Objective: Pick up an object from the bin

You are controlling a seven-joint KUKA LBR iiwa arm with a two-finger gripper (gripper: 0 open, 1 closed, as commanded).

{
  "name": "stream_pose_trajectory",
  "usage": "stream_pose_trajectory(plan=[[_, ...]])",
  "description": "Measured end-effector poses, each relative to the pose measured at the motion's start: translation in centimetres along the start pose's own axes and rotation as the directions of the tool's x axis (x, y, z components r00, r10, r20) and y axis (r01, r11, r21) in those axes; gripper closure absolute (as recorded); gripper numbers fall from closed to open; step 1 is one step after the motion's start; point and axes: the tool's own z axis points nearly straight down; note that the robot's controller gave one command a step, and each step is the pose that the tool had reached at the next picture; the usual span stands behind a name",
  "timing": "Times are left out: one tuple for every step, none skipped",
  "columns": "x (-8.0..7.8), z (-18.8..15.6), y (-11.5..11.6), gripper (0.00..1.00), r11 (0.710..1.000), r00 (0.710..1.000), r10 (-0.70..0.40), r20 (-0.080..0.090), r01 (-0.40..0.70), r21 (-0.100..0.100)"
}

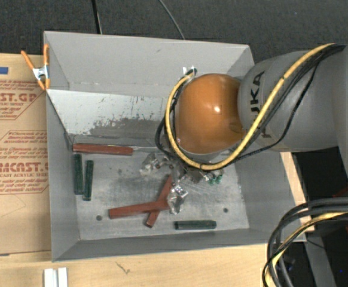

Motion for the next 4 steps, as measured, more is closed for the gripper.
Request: stream_pose_trajectory(plan=[[1.0, 2.8, 0.3, 0.0, 0.997, 0.997, -0.076, 0.004, 0.076, 0.001], [0.1, 7.7, -0.2, 0.0, 0.969, 0.969, -0.246, 0.007, 0.246, 0.003], [-0.1, 7.3, -1.5, 1.0, 0.953, 0.953, -0.304, 0.012, 0.304, 0.005], [-0.1, 7.3, -1.5, 1.0, 0.953, 0.953, -0.304, 0.012, 0.304, 0.005]])
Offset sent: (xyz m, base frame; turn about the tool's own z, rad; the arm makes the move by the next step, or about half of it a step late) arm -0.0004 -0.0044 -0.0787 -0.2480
